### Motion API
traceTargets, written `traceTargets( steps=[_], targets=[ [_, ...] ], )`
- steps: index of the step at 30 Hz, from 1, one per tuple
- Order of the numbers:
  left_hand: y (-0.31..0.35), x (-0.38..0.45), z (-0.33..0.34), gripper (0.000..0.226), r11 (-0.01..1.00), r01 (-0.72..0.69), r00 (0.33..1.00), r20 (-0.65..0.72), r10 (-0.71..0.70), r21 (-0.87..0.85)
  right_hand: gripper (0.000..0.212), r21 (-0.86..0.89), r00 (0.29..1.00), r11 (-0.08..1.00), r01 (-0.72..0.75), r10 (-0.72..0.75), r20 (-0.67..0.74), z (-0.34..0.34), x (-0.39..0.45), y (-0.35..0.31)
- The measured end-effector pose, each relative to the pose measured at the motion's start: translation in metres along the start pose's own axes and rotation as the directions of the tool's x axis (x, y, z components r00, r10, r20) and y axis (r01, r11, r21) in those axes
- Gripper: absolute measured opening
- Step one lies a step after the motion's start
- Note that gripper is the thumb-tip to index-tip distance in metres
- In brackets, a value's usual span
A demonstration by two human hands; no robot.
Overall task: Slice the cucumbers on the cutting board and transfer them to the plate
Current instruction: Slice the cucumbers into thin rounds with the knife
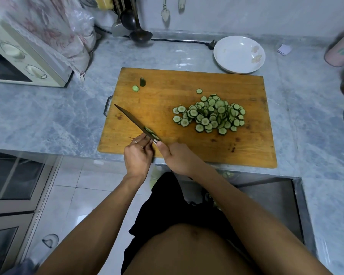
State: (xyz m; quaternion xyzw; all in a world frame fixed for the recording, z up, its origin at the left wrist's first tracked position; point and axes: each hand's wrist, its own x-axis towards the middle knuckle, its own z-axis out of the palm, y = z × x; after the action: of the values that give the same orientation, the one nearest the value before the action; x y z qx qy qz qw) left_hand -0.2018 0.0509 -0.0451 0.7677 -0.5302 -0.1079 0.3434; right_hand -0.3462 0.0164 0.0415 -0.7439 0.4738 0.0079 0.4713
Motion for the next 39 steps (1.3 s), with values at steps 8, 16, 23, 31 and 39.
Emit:
traceTargets(
  steps=[8, 16, 23, 31, 39],
  targets=[
    [0.003, -0.001, -0.002, 0.017, 0.996, 0.058, 0.997, -0.055, -0.062, -0.069, 0.062, 0.013, 0.999, 1.0, 0.026, -0.025, -0.031, -0.01, -0.009, 0.005],
    [0.007, 0.002, -0.008, 0.018, 0.997, 0.014, 0.999, -0.048, -0.017, -0.071, 0.058, -0.062, 0.998, 0.996, 0.066, -0.065, 0.021, -0.012, -0.032, 0.006],
    [0.002, 0.0, -0.005, 0.021, 0.997, 0.022, 0.999, -0.046, -0.025, -0.067, 0.067, -0.009, 0.999, 0.999, 0.042, -0.042, 0.014, -0.014, -0.039, 0.002],
    [0.006, 0.001, -0.006, 0.021, 0.996, 0.027, 0.997, -0.072, -0.032, -0.08, 0.054, -0.048, 0.998, 0.997, 0.057, -0.056, 0.018, -0.005, -0.029, 0.004],
    [0.005, 0.002, -0.006, 0.018, 0.996, 0.028, 0.997, -0.07, -0.034, -0.083, 0.053, -0.043, 0.998, 0.997, 0.061, -0.061, -0.001, -0.006, -0.021, 0.002]
  ],
)
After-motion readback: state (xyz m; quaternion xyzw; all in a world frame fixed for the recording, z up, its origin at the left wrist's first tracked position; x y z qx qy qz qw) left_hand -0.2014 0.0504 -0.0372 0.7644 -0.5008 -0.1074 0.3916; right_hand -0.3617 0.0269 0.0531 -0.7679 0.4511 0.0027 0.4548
